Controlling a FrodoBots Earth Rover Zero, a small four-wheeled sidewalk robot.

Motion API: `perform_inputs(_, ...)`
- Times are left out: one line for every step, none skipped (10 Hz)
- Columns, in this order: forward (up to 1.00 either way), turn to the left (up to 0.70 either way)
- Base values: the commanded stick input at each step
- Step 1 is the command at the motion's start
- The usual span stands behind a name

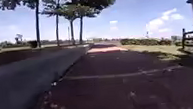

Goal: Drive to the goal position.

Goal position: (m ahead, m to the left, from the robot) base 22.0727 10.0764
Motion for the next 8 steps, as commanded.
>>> perform_inputs(0.70,0.00)
perform_inputs(0.70,0.00)
perform_inputs(0.70,0.00)
perform_inputs(0.70,0.00)
perform_inputs(0.70,0.00)
perform_inputs(0.70,0.00)
perform_inputs(0.70,0.00)
perform_inputs(0.70,0.00)
